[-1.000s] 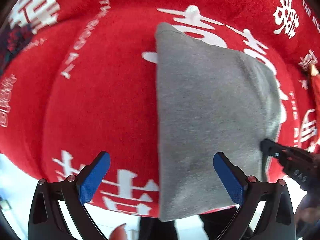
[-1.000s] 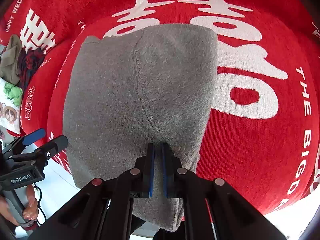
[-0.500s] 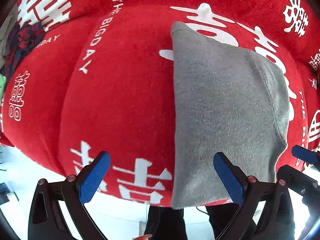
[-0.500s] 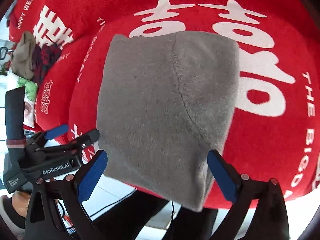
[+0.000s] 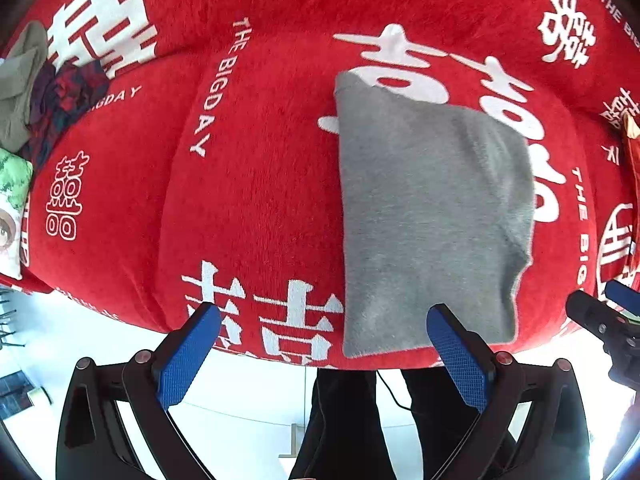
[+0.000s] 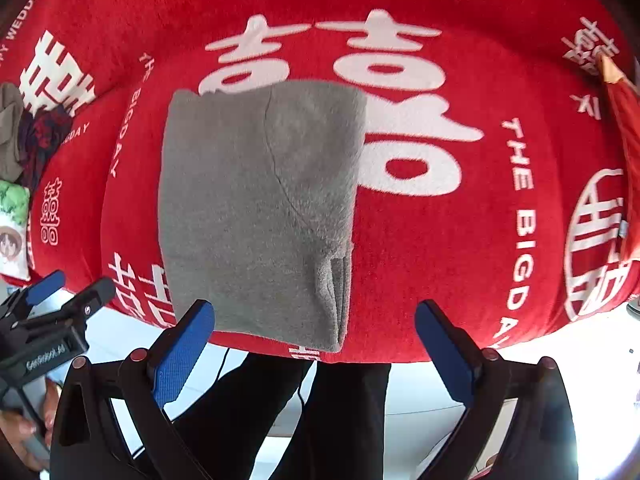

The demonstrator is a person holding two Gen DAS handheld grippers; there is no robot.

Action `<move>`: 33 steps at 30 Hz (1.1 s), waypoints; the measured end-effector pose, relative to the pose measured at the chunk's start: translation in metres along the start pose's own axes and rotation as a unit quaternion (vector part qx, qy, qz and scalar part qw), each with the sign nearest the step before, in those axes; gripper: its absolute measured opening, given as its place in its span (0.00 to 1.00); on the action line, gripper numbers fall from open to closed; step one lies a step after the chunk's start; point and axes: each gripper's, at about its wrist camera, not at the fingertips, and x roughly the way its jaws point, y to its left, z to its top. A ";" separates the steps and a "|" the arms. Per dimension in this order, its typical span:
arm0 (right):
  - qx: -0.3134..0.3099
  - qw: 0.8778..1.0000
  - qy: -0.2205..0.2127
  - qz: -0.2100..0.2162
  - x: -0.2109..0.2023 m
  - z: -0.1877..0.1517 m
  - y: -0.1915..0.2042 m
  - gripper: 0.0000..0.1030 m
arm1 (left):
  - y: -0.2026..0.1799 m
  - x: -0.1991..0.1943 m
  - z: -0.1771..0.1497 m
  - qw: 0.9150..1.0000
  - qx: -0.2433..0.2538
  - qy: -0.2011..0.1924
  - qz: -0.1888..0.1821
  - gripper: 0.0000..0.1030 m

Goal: Fold small clothes

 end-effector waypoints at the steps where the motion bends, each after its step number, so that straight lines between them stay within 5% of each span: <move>1: 0.001 1.000 -0.004 -0.001 -0.003 0.001 0.002 0.98 | -0.001 -0.006 0.001 1.000 0.000 -0.002 -0.002 1.00; 13: -0.011 0.999 -0.037 -0.029 -0.044 0.011 0.019 0.98 | 0.001 -0.042 0.006 0.999 0.001 -0.034 0.005 1.00; 33: -0.014 0.998 -0.046 -0.042 -0.055 0.014 0.028 0.98 | 0.005 -0.052 0.007 0.999 -0.009 -0.041 0.007 1.00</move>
